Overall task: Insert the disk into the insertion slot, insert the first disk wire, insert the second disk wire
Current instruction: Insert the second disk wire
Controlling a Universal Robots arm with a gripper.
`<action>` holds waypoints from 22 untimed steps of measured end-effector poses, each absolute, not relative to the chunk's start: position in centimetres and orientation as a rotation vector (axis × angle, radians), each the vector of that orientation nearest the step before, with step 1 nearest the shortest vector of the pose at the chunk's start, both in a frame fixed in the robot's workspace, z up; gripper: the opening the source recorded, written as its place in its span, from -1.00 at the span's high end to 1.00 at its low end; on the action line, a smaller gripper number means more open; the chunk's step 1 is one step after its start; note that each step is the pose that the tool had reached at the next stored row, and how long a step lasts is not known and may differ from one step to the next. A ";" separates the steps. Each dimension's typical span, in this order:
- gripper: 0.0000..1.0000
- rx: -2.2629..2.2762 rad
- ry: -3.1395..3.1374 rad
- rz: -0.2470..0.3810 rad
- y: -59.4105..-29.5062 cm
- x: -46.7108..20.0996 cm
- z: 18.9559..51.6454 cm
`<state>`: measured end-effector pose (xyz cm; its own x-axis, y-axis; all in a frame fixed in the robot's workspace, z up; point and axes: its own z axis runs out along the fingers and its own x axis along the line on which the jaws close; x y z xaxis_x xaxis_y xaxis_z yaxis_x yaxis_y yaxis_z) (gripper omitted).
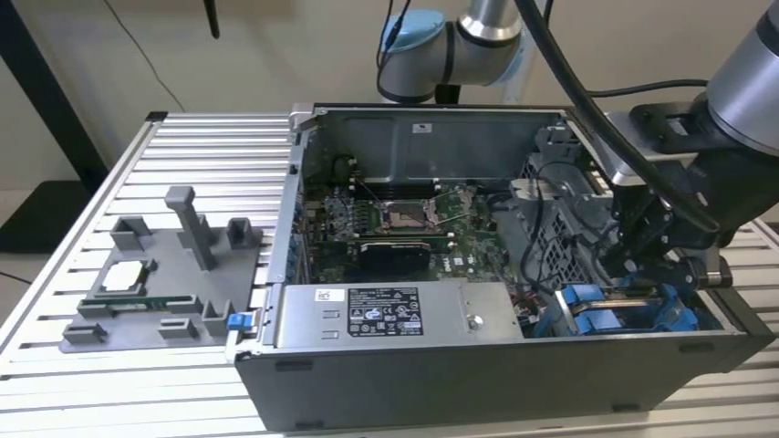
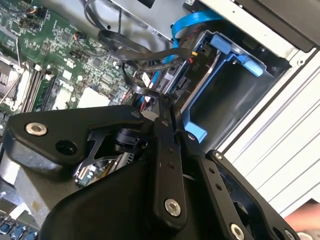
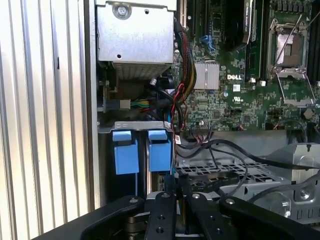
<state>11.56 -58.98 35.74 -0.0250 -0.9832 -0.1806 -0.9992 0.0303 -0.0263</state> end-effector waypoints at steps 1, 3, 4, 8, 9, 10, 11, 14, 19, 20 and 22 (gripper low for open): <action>1.00 -2.083 2.142 0.162 -59.0 11.7 35.7; 1.00 -2.081 2.140 0.166 -59.1 11.9 35.6; 1.00 -2.080 2.139 0.168 -59.1 11.9 35.5; 1.00 -2.077 2.142 0.168 -59.3 12.3 35.0; 1.00 -2.076 2.142 0.168 -59.4 12.3 34.9; 1.00 -2.075 2.143 0.168 -59.4 12.4 34.8; 1.00 -2.075 2.143 0.168 -59.4 12.4 34.8; 1.00 -2.074 2.143 0.169 -59.4 12.5 34.6; 1.00 -2.074 2.142 0.170 -59.4 12.8 34.4; 1.00 -2.074 2.142 0.170 -59.4 12.9 34.3; 1.00 -2.073 2.143 0.170 -59.4 12.9 34.3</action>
<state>12.90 -59.40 34.26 -0.0299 -0.9814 -0.1896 -0.9990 0.0354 -0.0260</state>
